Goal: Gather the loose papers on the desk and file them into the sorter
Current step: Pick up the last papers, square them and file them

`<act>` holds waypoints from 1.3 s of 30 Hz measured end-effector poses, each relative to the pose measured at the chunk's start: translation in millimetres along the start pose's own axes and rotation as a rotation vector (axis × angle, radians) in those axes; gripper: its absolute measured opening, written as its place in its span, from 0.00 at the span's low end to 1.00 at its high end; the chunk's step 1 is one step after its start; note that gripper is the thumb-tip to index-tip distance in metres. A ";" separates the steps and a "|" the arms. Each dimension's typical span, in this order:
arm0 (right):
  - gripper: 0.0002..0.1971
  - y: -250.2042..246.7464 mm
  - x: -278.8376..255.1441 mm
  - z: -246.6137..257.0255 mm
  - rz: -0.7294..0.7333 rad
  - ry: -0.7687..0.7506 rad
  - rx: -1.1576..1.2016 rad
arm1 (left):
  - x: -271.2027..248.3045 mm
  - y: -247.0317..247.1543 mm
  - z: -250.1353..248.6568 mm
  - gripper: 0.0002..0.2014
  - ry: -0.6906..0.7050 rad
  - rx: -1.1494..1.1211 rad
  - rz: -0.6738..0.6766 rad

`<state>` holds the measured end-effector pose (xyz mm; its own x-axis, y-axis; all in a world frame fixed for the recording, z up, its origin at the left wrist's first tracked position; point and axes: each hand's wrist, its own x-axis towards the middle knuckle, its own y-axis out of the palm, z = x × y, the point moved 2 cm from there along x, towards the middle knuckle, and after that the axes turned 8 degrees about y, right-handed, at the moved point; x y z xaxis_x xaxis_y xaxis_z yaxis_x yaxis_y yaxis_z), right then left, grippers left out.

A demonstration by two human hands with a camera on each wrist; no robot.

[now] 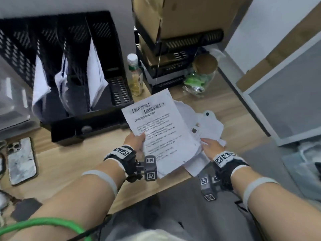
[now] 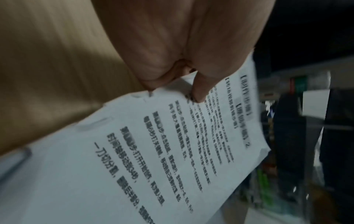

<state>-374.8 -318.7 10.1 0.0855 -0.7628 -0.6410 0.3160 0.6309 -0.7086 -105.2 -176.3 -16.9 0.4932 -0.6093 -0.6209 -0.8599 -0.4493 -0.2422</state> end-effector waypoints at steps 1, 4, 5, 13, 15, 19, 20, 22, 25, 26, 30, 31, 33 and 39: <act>0.21 6.3 -0.4 -5.5 0.047 0.004 -0.029 | -3.8 8.9 -3.6 0.20 0.012 0.093 0.034; 0.23 23.2 -9.1 -9.2 0.108 -0.007 -0.083 | -9.2 27.0 -3.3 0.14 0.006 0.185 0.062; 0.23 25.5 -9.6 -11.8 0.104 -0.012 -0.076 | -11.1 30.2 -3.5 0.14 -0.013 0.198 0.061; 0.32 14.2 -3.4 -25.4 0.053 -0.047 -0.295 | -11.9 34.2 -5.1 0.13 -0.056 0.106 -0.027; 0.32 23.1 -6.4 -25.1 0.089 -0.044 -0.348 | -11.6 37.8 -6.5 0.11 -0.048 0.068 -0.032; 0.24 23.0 -5.4 -18.6 0.128 -0.038 -0.165 | -7.8 38.8 -9.1 0.10 -0.052 0.063 -0.094; 0.23 20.5 -2.0 -18.1 0.101 -0.055 -0.148 | -7.9 38.4 -10.2 0.10 -0.054 0.065 -0.111; 0.24 14.0 3.4 -18.9 0.016 -0.054 -0.198 | -5.5 39.7 -10.3 0.10 -0.070 0.060 -0.115; 0.31 12.3 4.2 -18.7 0.031 -0.040 -0.245 | -6.6 44.0 -14.4 0.06 -0.090 0.073 -0.088; 0.29 12.5 3.9 -17.4 0.022 -0.039 -0.243 | -7.3 46.2 -16.7 0.05 -0.082 0.098 -0.073; 0.19 17.2 5.7 -16.9 0.015 -0.002 -0.151 | 0.4 48.2 -18.6 0.09 -0.071 0.154 -0.084; 0.19 17.9 6.7 -18.0 0.020 0.010 -0.140 | 2.5 47.8 -19.0 0.08 -0.075 0.162 -0.085; 0.21 17.2 8.9 -21.0 0.010 0.021 -0.118 | 5.5 47.8 -20.5 0.12 -0.071 0.156 -0.088; 0.11 18.2 15.5 -24.7 -0.035 0.036 -0.050 | 7.5 61.5 -29.7 0.16 0.010 0.122 -0.062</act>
<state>-391.0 -315.5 -20.0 0.0408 -0.7794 -0.6252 0.2706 0.6109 -0.7440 -150.5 -227.9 -14.3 0.5467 -0.5897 -0.5944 -0.8370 -0.4039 -0.3691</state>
